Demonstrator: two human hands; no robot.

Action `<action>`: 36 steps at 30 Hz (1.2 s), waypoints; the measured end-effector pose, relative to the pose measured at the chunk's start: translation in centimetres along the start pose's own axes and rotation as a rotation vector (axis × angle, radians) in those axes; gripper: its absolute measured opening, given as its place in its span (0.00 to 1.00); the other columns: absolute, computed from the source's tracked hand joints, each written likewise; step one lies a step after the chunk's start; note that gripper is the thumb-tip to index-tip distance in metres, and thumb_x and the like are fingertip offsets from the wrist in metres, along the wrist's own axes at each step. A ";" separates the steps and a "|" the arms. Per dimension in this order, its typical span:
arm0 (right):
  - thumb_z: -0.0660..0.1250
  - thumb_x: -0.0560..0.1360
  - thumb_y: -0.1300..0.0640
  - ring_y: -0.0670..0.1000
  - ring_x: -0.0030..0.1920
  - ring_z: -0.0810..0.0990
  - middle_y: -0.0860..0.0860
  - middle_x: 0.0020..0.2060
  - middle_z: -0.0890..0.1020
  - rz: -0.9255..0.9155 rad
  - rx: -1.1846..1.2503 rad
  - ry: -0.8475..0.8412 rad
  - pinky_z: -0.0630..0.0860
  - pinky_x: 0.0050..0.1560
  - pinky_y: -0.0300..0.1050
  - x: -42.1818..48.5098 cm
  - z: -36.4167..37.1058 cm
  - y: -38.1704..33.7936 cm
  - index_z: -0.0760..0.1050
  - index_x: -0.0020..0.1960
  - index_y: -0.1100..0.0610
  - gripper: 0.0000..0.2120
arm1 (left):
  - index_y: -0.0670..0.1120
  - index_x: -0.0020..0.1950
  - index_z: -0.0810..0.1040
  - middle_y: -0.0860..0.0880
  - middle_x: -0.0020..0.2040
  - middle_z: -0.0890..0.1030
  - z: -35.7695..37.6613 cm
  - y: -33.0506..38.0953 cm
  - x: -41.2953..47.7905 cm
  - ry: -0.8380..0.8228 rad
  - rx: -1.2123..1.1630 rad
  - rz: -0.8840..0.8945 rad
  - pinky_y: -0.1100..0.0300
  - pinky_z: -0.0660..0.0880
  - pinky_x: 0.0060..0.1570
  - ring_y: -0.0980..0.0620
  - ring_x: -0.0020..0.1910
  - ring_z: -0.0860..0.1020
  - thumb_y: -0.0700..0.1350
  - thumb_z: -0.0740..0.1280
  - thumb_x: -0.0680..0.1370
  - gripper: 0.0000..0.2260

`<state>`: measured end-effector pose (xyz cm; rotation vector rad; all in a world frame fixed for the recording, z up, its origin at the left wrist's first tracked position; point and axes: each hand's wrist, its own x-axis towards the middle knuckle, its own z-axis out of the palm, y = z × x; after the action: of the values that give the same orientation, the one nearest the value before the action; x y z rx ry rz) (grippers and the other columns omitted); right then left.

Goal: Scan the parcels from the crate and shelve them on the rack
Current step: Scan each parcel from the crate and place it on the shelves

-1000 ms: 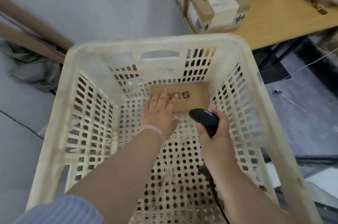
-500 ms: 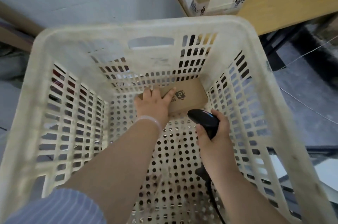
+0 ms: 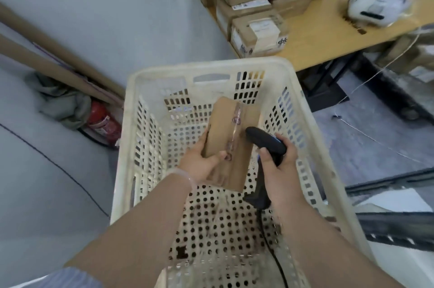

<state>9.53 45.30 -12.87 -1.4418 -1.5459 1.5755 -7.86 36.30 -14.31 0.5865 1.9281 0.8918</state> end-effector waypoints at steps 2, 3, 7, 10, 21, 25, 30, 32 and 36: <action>0.65 0.79 0.45 0.45 0.50 0.80 0.39 0.55 0.78 -0.017 0.016 -0.008 0.75 0.48 0.46 -2.1 -0.3 -1.2 0.63 0.63 0.28 0.18 | 0.62 0.80 0.52 0.54 0.70 0.75 -0.4 0.7 -2.5 -0.069 -0.130 -0.014 0.56 0.78 0.57 0.56 0.56 0.79 0.57 0.70 0.77 0.37; 0.65 0.79 0.45 0.43 0.50 0.80 0.39 0.55 0.77 -0.029 0.025 -0.008 0.75 0.48 0.45 -3.3 -0.4 -1.9 0.63 0.61 0.26 0.18 | 0.60 0.81 0.53 0.54 0.69 0.76 -0.4 0.9 -3.7 -0.076 -0.141 -0.012 0.61 0.78 0.51 0.59 0.53 0.79 0.56 0.69 0.78 0.36; 0.64 0.80 0.46 0.38 0.49 0.79 0.37 0.56 0.76 -0.096 0.045 0.024 0.75 0.47 0.41 -8.2 -0.9 -4.2 0.61 0.57 0.24 0.18 | 0.54 0.79 0.58 0.49 0.72 0.68 0.1 2.8 -8.2 0.083 0.115 0.058 0.60 0.72 0.60 0.52 0.59 0.74 0.57 0.65 0.80 0.30; 0.64 0.80 0.47 0.47 0.53 0.80 0.43 0.58 0.78 -0.144 0.044 0.039 0.76 0.51 0.46 -11.6 -1.6 -5.3 0.62 0.66 0.34 0.18 | 0.54 0.81 0.52 0.45 0.73 0.65 0.6 4.4 -11.6 0.263 0.307 0.133 0.50 0.67 0.68 0.44 0.69 0.68 0.59 0.64 0.80 0.34; 0.66 0.79 0.49 0.36 0.53 0.78 0.38 0.58 0.77 -0.299 -0.017 0.038 0.74 0.51 0.32 -18.8 -4.7 -9.6 0.63 0.63 0.32 0.19 | 0.69 0.77 0.43 0.53 0.76 0.53 1.2 7.3 -19.4 0.134 0.364 0.167 0.42 0.63 0.72 0.42 0.75 0.59 0.70 0.68 0.59 0.52; 0.66 0.79 0.50 0.42 0.56 0.77 0.41 0.58 0.77 -0.305 -0.008 0.130 0.72 0.53 0.38 -20.8 -7.2 -9.5 0.63 0.65 0.35 0.19 | 0.69 0.77 0.48 0.56 0.71 0.58 1.4 7.5 -21.4 0.052 0.226 0.226 0.42 0.71 0.67 0.44 0.70 0.66 0.68 0.68 0.57 0.52; 0.64 0.80 0.47 0.40 0.51 0.77 0.40 0.56 0.77 -0.256 0.024 0.218 0.70 0.43 0.36 -23.1 -10.6 -9.1 0.62 0.63 0.33 0.17 | 0.69 0.78 0.52 0.51 0.71 0.71 2.6 8.4 -23.1 -0.158 -0.147 0.229 0.43 0.77 0.61 0.45 0.62 0.77 0.56 0.73 0.70 0.43; 0.64 0.80 0.47 0.40 0.51 0.76 0.42 0.59 0.76 -0.255 0.011 0.230 0.70 0.43 0.36 -23.9 -11.7 -8.9 0.62 0.64 0.32 0.17 | 0.69 0.78 0.55 0.52 0.69 0.76 3.7 8.9 -23.9 -0.236 -0.183 0.272 0.46 0.78 0.59 0.47 0.59 0.80 0.53 0.71 0.74 0.38; 0.64 0.80 0.48 0.46 0.56 0.77 0.45 0.61 0.75 -0.298 0.011 0.275 0.75 0.56 0.47 -25.4 -14.2 -8.5 0.64 0.66 0.35 0.18 | 0.73 0.76 0.53 0.54 0.67 0.76 6.1 10.1 -25.4 -0.325 -0.095 0.365 0.55 0.79 0.51 0.51 0.57 0.79 0.54 0.66 0.78 0.32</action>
<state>27.58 30.19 6.21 -1.2897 -1.5030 1.1596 10.09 27.09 5.08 0.9827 1.5023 1.0359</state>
